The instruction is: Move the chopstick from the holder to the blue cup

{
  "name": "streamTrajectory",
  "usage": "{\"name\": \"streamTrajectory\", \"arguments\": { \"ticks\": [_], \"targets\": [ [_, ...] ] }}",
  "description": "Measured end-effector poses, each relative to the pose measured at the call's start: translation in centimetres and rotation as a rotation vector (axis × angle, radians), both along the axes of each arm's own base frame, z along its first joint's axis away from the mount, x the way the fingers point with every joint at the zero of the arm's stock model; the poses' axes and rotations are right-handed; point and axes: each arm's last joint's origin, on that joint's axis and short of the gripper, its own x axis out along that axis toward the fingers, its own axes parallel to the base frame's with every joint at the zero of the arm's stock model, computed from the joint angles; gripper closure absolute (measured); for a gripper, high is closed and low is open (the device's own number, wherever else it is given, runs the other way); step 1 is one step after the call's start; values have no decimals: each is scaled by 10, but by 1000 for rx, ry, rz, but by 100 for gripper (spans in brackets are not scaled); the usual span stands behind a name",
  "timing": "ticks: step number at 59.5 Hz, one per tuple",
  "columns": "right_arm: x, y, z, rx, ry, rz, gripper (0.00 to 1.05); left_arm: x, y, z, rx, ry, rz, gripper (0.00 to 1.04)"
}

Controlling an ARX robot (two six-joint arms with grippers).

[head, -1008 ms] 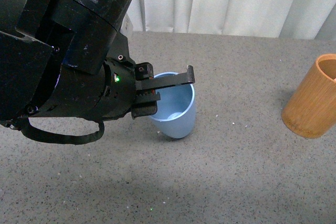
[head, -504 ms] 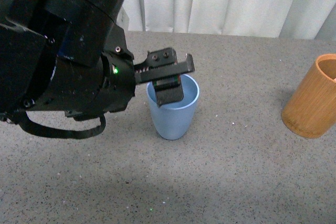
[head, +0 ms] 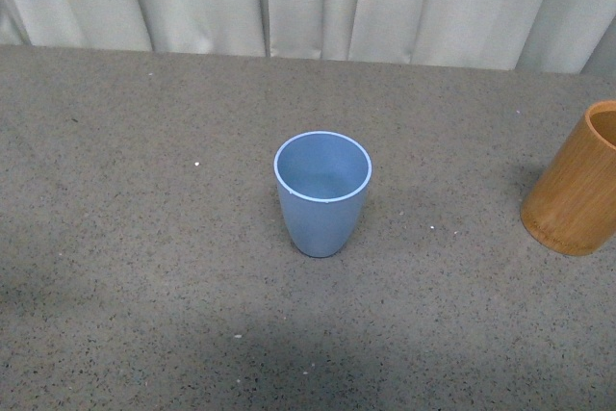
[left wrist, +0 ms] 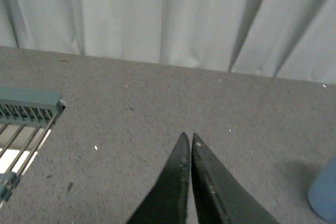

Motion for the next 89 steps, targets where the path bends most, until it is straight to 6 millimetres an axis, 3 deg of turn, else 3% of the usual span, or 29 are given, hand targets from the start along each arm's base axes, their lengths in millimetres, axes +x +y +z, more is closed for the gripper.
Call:
{"name": "streamTrajectory", "arguments": {
  "ticks": [1, 13, 39, 53, 54, 71, 79, 89],
  "targets": [
    [0, 0, 0, 0, 0, 0, 10, -10, 0, -1, -1, 11, -8, 101],
    [0, 0, 0, 0, 1, -3, 10, -64, 0, 17, 14, -79, -18, 101],
    [0, 0, 0, 0, 1, -1, 10, -68, 0, 20, 15, -116, -18, 100],
    [0, 0, 0, 0, 1, -1, 10, -68, 0, 20, 16, -116, -17, 63],
    [0, 0, 0, 0, 1, 0, 10, -68, 0, 20, 16, -116, -18, 57],
    [0, 0, 0, 0, 1, 0, 10, -68, 0, 20, 16, -116, -17, 7],
    [5, -3, 3, 39, 15, -39, 10, -68, 0, 20, 18, -116, -18, 7],
    [50, -32, 46, 86, 21, -147, 10, -68, 0, 20, 18, -117, -18, 7]
  ]
}}
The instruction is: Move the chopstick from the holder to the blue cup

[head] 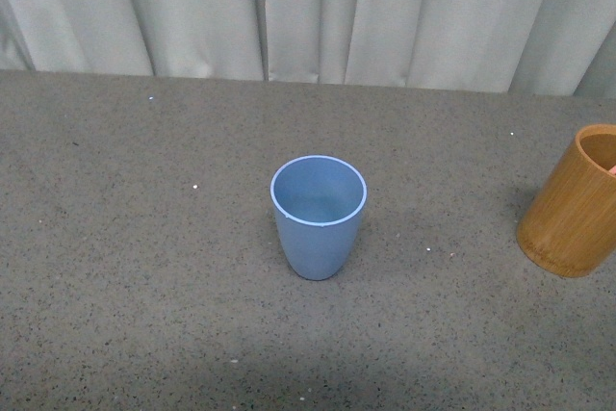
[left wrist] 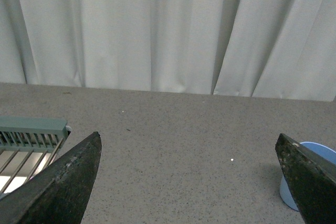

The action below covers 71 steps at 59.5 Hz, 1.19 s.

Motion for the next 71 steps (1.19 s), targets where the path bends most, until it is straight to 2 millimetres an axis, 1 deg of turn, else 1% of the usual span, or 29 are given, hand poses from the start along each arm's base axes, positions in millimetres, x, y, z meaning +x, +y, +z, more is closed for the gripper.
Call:
{"name": "streamTrajectory", "arguments": {
  "ticks": [4, 8, 14, 20, 26, 34, 37, 41, 50, 61, 71],
  "targets": [
    [26, -13, 5, 15, 68, -33, 10, 0, 0, 0, 0, 0, 0, 7],
    [52, -26, -3, 38, 168, -57, 10, 0, 0, 0, 0, 0, 0, 7],
    [77, -35, -12, 37, 236, -80, 10, 0, 0, 0, 0, 0, 0, 7],
    [100, -38, -12, -8, 255, -91, 10, 0, 0, 0, 0, 0, 0, 7],
    [117, -31, -9, -26, 262, -76, 10, 0, 0, 0, 0, 0, 0, 7],
    [130, -16, -8, -37, 257, -60, 10, 0, 0, 0, 0, 0, 0, 7],
    [136, -8, -13, -30, 261, -64, 10, 0, 0, 0, 0, 0, 0, 7],
    [140, -4, -20, -15, 276, -97, 10, 0, 0, 0, 0, 0, 0, 7],
    [145, -4, -36, 40, 290, -202, 10, 0, 0, 0, 0, 0, 0, 7],
    [146, -4, -44, 65, 287, -227, 10, 0, 0, 0, 0, 0, 0, 7],
    [146, -5, -55, 99, 317, -252, 10, 0, 0, 0, 0, 0, 0, 7]
  ]
}}
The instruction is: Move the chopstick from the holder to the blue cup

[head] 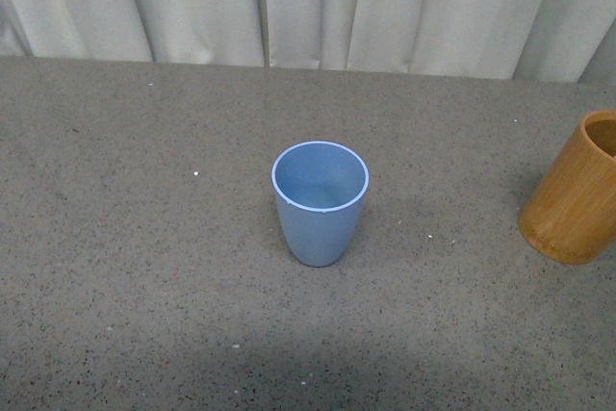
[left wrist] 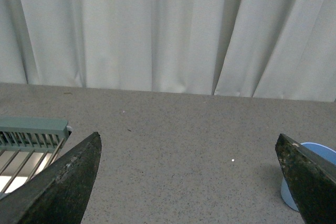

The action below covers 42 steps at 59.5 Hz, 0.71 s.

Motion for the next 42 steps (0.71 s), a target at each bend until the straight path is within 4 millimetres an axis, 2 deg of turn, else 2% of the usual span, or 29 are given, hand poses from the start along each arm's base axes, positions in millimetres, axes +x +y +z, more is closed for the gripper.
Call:
{"name": "streamTrajectory", "arguments": {
  "ticks": [16, 42],
  "targets": [
    [3, 4, -18, 40, 46, -26, 10, 0, 0, 0, 0, 0, 0, 7],
    [14, 13, -27, 65, 59, -35, 10, 0, 0, 0, 0, 0, 0, 7]
  ]
}}
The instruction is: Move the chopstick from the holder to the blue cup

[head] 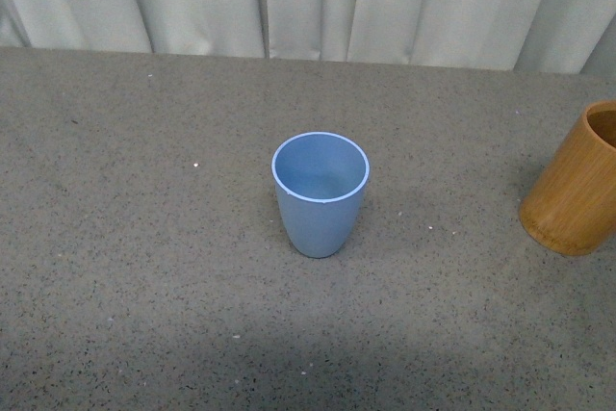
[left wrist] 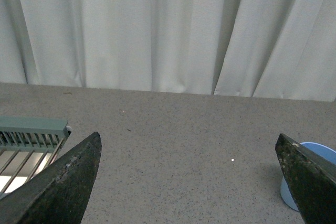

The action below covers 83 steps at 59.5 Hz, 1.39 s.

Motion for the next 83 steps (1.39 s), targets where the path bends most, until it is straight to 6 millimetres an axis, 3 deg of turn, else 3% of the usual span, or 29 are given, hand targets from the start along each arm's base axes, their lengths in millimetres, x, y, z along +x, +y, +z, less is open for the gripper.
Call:
{"name": "streamTrajectory", "arguments": {
  "ticks": [10, 25, 44, 68, 83],
  "targets": [
    [3, -2, -4, -4, 5, -14, 13, 0, 0, 0, 0, 0, 0, 7],
    [7, -4, -6, -6, 7, -17, 57, 0, 0, 0, 0, 0, 0, 7],
    [9, 4, -3, 37, -39, 17, 103, 0, 0, 0, 0, 0, 0, 7],
    [7, 7, 8, 38, -78, 43, 104, 0, 0, 0, 0, 0, 0, 7],
    [-3, 8, 46, 26, -172, 58, 104, 0, 0, 0, 0, 0, 0, 7]
  ]
}}
